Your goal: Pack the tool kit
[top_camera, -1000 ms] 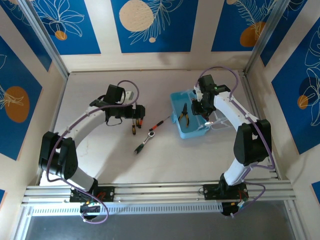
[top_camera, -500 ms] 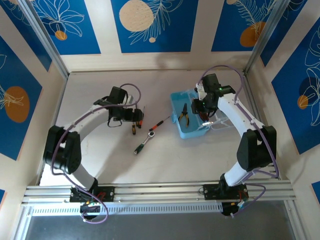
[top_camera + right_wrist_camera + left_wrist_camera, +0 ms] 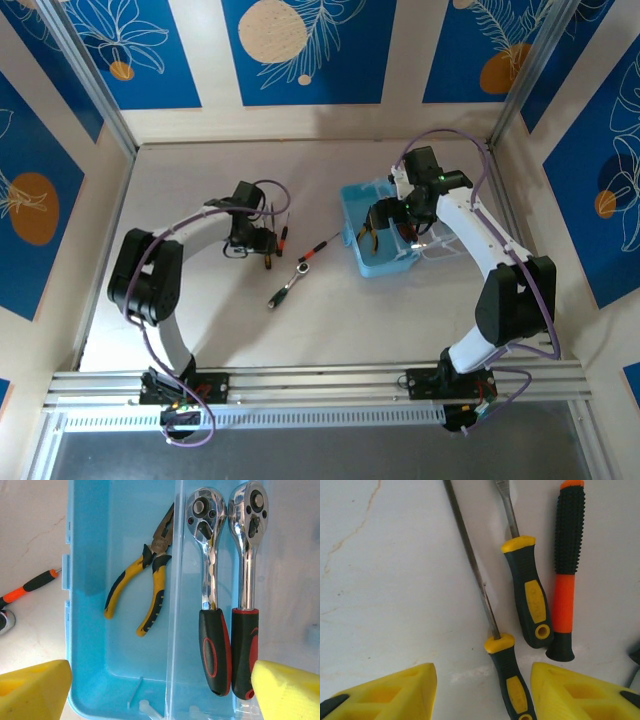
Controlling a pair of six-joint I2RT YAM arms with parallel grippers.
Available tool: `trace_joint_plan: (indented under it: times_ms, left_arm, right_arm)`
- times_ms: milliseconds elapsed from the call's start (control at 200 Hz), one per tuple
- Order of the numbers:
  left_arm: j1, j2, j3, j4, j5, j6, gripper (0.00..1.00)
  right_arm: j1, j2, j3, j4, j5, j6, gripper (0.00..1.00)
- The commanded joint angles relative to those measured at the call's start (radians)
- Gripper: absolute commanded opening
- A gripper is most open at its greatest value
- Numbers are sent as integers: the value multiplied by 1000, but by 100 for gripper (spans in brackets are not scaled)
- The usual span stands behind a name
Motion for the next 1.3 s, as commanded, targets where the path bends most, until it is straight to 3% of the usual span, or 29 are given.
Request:
trace_joint_plan:
  times_ms: [0, 75, 370, 635, 850, 990, 1216, 1291]
  left_arm:
    - [-14, 39, 24, -1, 8, 6, 47]
    - [-17, 54, 28, -7, -1, 8, 42]
    - [-25, 106, 45, -49, -54, 22, 23]
    - [-25, 87, 22, -60, -58, 28, 0]
    - [-17, -4, 37, -89, -25, 42, 0]
    - [-13, -107, 59, -69, 108, 47, 0]
    - [-31, -189, 90, 108, 525, -43, 0]
    - [-64, -187, 89, 208, 609, -101, 0]
  right_arm:
    - [7, -11, 39, -21, -21, 3, 95]
    - [7, -9, 41, -23, -20, 0, 100]
    - [7, -6, 53, -32, -18, -4, 99]
    - [8, -14, 63, -38, -25, -9, 99]
    - [2, -34, 70, -32, -74, -1, 99]
    - [0, -59, 70, -10, -145, 23, 99]
    - [6, -104, 52, 147, -344, 162, 99]
    - [19, -101, 51, 217, -388, 225, 100]
